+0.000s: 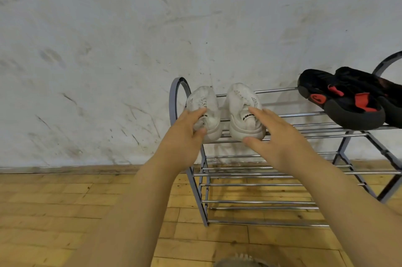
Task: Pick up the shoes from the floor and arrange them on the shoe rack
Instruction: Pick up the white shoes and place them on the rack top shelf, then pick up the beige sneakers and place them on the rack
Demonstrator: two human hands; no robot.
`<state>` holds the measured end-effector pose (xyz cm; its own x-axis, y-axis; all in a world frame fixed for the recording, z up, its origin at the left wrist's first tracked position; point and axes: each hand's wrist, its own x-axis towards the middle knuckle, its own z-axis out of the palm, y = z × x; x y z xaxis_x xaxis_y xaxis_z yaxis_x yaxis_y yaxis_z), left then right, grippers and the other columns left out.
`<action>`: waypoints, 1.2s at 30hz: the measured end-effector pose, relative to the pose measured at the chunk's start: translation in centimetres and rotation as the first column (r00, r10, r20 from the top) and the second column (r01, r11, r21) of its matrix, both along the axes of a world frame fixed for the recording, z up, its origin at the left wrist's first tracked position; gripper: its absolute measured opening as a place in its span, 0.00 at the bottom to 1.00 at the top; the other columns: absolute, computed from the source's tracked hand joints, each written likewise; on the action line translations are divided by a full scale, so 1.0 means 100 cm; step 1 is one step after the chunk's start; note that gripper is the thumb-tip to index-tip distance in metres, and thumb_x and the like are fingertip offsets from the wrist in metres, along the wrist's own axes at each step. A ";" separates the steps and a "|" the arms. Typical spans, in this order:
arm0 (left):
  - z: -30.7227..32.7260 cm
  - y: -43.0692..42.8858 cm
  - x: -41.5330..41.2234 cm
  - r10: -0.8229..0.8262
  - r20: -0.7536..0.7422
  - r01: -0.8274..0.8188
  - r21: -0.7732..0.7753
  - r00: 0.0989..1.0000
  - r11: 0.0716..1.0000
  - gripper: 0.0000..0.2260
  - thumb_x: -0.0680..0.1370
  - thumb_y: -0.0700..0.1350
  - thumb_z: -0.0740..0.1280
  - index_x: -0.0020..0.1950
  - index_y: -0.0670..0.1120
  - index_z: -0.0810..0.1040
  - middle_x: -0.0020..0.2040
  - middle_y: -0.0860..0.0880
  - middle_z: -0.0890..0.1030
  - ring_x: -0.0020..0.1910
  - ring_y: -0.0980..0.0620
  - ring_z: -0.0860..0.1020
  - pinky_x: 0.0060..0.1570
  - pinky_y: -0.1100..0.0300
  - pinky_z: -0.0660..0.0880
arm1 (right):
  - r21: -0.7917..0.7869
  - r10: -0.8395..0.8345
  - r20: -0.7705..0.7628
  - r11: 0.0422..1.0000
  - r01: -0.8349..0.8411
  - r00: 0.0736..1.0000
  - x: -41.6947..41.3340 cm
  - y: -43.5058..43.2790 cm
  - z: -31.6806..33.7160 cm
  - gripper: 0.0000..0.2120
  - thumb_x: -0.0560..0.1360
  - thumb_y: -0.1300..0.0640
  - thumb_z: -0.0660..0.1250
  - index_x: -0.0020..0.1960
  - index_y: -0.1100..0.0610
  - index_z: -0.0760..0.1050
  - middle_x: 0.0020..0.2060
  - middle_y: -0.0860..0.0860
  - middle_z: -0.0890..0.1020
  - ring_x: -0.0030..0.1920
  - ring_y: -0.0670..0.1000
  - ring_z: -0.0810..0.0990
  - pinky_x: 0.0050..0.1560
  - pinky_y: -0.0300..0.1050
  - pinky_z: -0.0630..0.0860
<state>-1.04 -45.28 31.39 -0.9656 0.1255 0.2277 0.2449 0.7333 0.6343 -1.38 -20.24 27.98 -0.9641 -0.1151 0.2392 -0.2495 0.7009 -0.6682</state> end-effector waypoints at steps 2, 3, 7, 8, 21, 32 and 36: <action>-0.001 0.004 0.001 0.036 0.000 -0.036 -0.075 0.999 0.997 0.24 0.84 0.53 0.65 0.80 0.60 0.64 0.80 0.51 0.66 0.79 0.49 0.65 0.76 0.53 0.63 | 0.005 0.006 -0.004 1.000 -0.006 1.000 0.000 0.000 0.001 0.38 0.75 0.38 0.70 0.80 0.35 0.57 0.80 0.43 0.64 0.78 0.49 0.64 0.77 0.53 0.64; -0.002 0.004 0.000 0.058 0.010 -0.057 -0.091 0.998 0.994 0.27 0.82 0.57 0.67 0.80 0.61 0.64 0.80 0.51 0.66 0.78 0.48 0.65 0.76 0.51 0.65 | 0.014 0.012 -0.013 1.000 -0.011 1.000 0.000 -0.001 0.002 0.38 0.74 0.37 0.70 0.80 0.35 0.57 0.79 0.43 0.65 0.76 0.49 0.66 0.76 0.52 0.66; -0.006 0.002 -0.004 0.108 -0.018 -0.110 -0.121 0.994 0.987 0.32 0.78 0.59 0.72 0.80 0.60 0.66 0.76 0.51 0.71 0.74 0.45 0.69 0.73 0.45 0.70 | 0.071 0.023 -0.040 0.997 -0.020 0.999 -0.004 -0.001 0.001 0.41 0.72 0.34 0.71 0.80 0.37 0.58 0.74 0.41 0.70 0.70 0.50 0.72 0.70 0.52 0.72; -0.007 0.003 -0.005 0.109 -0.039 -0.112 -0.107 0.993 0.988 0.31 0.78 0.57 0.73 0.79 0.60 0.67 0.75 0.52 0.73 0.73 0.45 0.70 0.72 0.44 0.71 | 0.093 0.023 -0.039 0.996 -0.019 0.999 -0.006 -0.001 0.001 0.42 0.71 0.31 0.70 0.80 0.37 0.57 0.75 0.42 0.69 0.71 0.50 0.72 0.71 0.54 0.71; -0.017 -0.012 -0.002 0.195 0.027 -0.194 -0.041 0.980 0.980 0.31 0.78 0.56 0.75 0.78 0.60 0.68 0.74 0.45 0.61 0.69 0.45 0.73 0.68 0.54 0.72 | 0.077 0.052 -0.035 0.996 -0.049 0.998 -0.022 -0.017 -0.003 0.43 0.71 0.27 0.65 0.81 0.38 0.56 0.81 0.47 0.62 0.79 0.53 0.64 0.76 0.57 0.66; -0.024 -0.012 -0.001 0.205 -0.039 -0.206 -0.033 0.978 0.978 0.31 0.78 0.56 0.74 0.79 0.58 0.68 0.65 0.51 0.62 0.66 0.47 0.73 0.69 0.52 0.73 | 0.119 0.058 -0.055 0.992 -0.051 0.997 -0.020 -0.030 -0.002 0.40 0.77 0.36 0.68 0.83 0.41 0.54 0.83 0.50 0.57 0.81 0.53 0.58 0.79 0.52 0.59; -0.020 -0.006 0.017 0.207 -0.016 -0.208 -0.059 0.978 0.976 0.34 0.78 0.58 0.73 0.81 0.59 0.63 0.78 0.45 0.57 0.76 0.40 0.65 0.74 0.46 0.68 | 0.151 0.087 -0.046 0.985 -0.079 0.995 0.004 -0.020 -0.001 0.41 0.77 0.36 0.67 0.83 0.38 0.49 0.84 0.50 0.52 0.83 0.52 0.52 0.80 0.51 0.54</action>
<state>0.62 -45.83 29.40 -0.9699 -0.0636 0.2351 0.0893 0.8052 0.5863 -1.02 -22.21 27.84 -0.9365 -0.2323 0.2628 -0.3426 0.7667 -0.5429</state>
